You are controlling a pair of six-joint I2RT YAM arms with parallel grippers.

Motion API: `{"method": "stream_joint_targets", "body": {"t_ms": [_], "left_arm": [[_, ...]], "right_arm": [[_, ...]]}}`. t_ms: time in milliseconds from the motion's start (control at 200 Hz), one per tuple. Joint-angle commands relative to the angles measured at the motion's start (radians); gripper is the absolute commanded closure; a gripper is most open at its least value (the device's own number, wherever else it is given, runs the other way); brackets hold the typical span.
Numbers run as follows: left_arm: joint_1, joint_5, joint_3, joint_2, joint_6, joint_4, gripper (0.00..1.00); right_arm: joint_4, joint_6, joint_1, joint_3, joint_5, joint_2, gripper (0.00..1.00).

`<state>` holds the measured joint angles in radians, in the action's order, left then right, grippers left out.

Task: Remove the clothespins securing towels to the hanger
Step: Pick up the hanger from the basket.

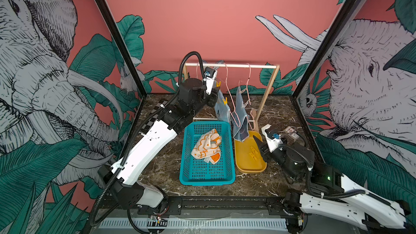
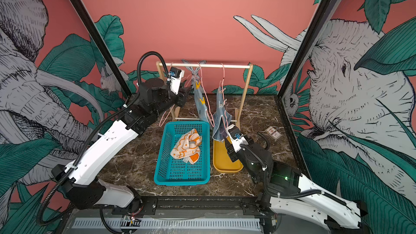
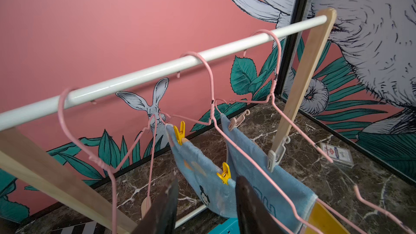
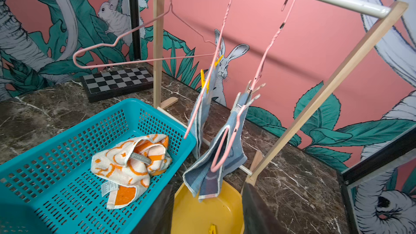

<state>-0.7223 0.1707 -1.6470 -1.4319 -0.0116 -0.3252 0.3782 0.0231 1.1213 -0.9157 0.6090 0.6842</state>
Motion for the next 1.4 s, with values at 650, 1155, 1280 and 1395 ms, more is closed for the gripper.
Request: {"method": "stream_joint_targets", "body": {"t_ms": [650, 1155, 1280, 1395], "left_arm": [[-0.049, 0.11, -0.249, -0.294, 0.069, 0.067, 0.51], [-0.003, 0.083, -0.306, -0.37, 0.106, 0.055, 0.59], [0.007, 0.076, -0.293, -0.37, 0.111, 0.063, 0.67], [0.015, 0.059, -0.289, -0.366, 0.113, 0.067, 0.77]], "right_arm": [[0.027, -0.058, -0.141, 0.054, -0.075, -0.067, 0.52], [0.015, -0.063, -0.164, 0.081, -0.093, -0.082, 0.52], [0.016, -0.064, -0.166, 0.085, -0.095, -0.087, 0.52], [0.016, -0.066, -0.17, 0.092, -0.095, -0.092, 0.52]]}}
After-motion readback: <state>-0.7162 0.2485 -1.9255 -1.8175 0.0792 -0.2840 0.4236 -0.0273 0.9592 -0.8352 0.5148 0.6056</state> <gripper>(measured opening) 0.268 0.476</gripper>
